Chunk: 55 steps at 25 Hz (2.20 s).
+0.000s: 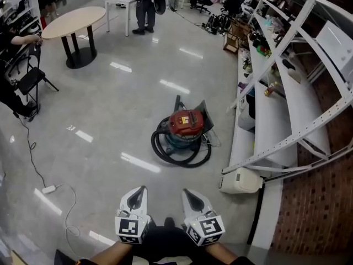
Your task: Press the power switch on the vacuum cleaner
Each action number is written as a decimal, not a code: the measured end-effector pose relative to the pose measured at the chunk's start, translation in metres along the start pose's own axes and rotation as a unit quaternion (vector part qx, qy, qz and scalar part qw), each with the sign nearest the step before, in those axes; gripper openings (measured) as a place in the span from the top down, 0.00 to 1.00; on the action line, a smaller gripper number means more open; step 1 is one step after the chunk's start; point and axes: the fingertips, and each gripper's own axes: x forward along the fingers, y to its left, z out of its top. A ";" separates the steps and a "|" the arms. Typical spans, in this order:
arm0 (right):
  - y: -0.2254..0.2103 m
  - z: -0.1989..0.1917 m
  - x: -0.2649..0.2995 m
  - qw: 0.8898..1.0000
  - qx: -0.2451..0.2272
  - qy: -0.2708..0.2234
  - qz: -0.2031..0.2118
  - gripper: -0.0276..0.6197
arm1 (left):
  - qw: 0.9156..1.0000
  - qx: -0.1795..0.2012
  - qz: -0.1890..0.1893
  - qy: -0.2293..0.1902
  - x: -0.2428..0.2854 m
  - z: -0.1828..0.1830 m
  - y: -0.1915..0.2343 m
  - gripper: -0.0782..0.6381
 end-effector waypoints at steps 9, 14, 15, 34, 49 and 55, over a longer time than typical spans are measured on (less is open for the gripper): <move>0.012 0.033 0.044 1.000 -0.001 -0.005 -0.029 0.97 | 1.000 0.003 -0.023 -0.006 0.024 0.042 0.045 0.87; 0.012 0.037 0.056 0.999 0.002 -0.005 -0.046 0.97 | 0.999 0.004 -0.040 -0.007 0.036 0.044 0.054 0.87; 0.011 0.038 0.057 0.999 0.001 -0.004 -0.048 0.97 | 0.999 0.002 -0.044 -0.007 0.039 0.044 0.054 0.87; -0.071 0.073 0.130 1.000 0.006 -0.015 0.013 0.97 | 1.000 0.004 0.008 0.011 0.137 0.071 0.051 0.87; -0.191 0.098 0.166 0.999 -0.001 -0.015 0.033 0.97 | 0.999 0.037 0.029 0.009 0.238 0.081 0.004 0.87; -0.203 0.103 0.173 0.999 0.000 -0.015 0.040 0.97 | 0.998 0.042 0.044 0.006 0.251 0.088 0.004 0.87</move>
